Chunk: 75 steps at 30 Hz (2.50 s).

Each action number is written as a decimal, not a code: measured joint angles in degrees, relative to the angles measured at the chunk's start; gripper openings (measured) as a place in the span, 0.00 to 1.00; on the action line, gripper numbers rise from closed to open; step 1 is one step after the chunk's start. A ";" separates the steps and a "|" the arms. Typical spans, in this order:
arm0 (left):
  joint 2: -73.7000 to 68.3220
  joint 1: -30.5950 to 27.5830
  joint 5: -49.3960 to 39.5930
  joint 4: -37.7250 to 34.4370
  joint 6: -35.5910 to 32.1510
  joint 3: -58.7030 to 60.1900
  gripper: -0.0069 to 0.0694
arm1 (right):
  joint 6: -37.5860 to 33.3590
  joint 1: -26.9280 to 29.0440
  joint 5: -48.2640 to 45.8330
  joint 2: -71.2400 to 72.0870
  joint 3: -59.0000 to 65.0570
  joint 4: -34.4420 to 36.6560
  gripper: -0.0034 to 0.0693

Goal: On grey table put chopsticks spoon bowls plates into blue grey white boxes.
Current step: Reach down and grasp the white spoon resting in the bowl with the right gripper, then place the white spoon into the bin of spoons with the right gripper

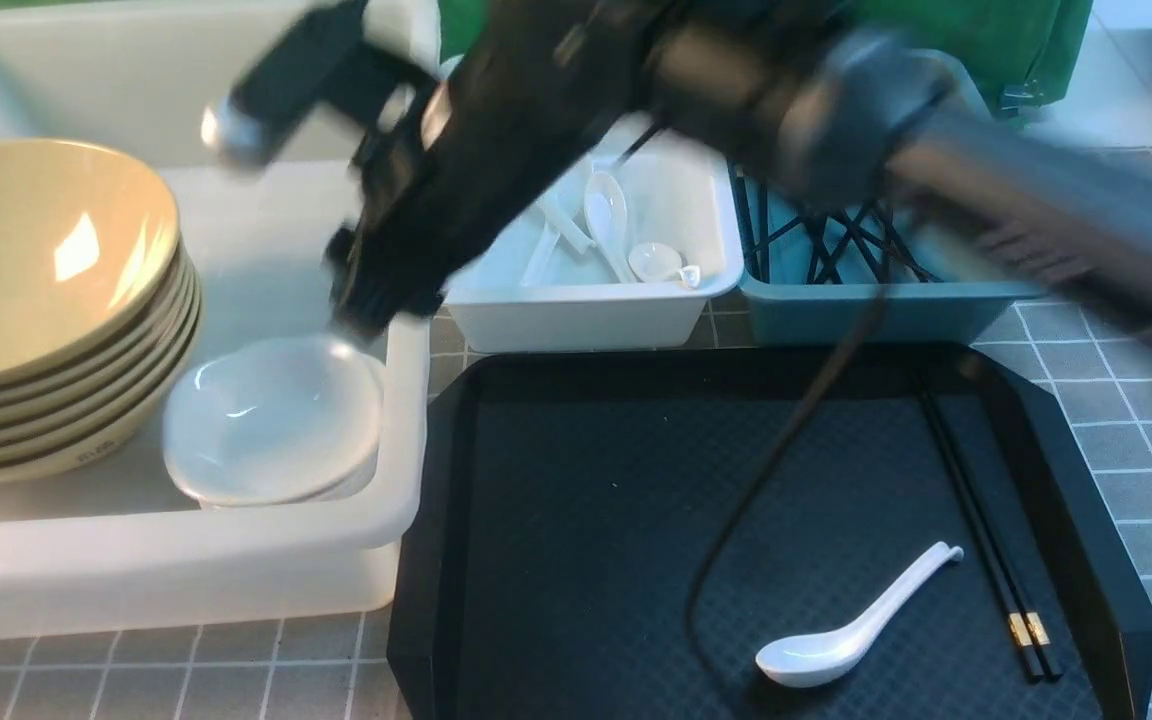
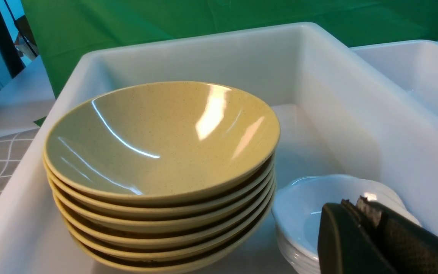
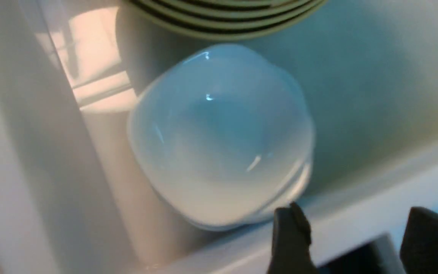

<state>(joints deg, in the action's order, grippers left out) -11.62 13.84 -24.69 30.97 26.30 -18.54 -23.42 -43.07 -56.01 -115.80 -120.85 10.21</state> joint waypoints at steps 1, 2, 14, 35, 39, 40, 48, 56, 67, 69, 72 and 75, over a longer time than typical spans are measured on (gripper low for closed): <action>0.00 0.00 0.00 -0.05 0.00 0.00 0.08 | 0.08 0.90 -0.41 2.48 0.76 0.00 0.63; 0.00 0.00 0.00 -0.05 0.00 0.00 0.08 | 0.46 2.16 -1.03 5.51 1.72 0.00 0.62; 0.00 0.00 0.26 -0.17 1.65 0.00 0.08 | 12.19 12.93 -13.82 19.25 37.37 -1.27 0.62; 0.00 0.00 9.44 1.71 1.65 5.04 0.08 | 2.35 7.25 16.58 17.56 67.14 -1.43 0.41; 0.00 0.00 9.46 1.83 1.65 5.04 0.08 | 1.42 7.17 16.83 17.51 65.75 -1.63 0.19; 0.00 0.00 9.46 1.89 1.65 5.04 0.08 | 1.36 7.17 16.33 17.51 65.02 -1.63 0.19; 0.00 0.00 9.51 1.89 1.71 5.08 0.08 | -0.59 7.13 8.11 18.89 50.28 1.58 0.19; 0.00 0.00 9.51 2.55 1.71 5.08 0.08 | -3.39 7.11 48.00 14.73 34.41 2.74 0.19; 0.00 0.00 9.46 2.75 1.71 5.08 0.08 | -3.21 8.19 47.31 -2.82 18.25 3.30 0.61; 0.00 0.00 9.46 2.75 1.71 5.08 0.08 | -3.21 8.39 37.30 -1.67 15.18 3.18 0.69; 0.00 0.00 9.46 2.75 1.71 5.08 0.08 | -1.46 8.96 23.81 2.73 11.45 2.30 0.71; 0.00 0.00 9.39 2.75 1.71 5.08 0.08 | 6.31 10.21 9.79 9.56 9.12 -4.54 0.70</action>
<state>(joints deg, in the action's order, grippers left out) -11.62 13.84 -15.31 33.72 28.01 -13.46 -17.11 -32.87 -46.22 -106.23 -111.73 5.67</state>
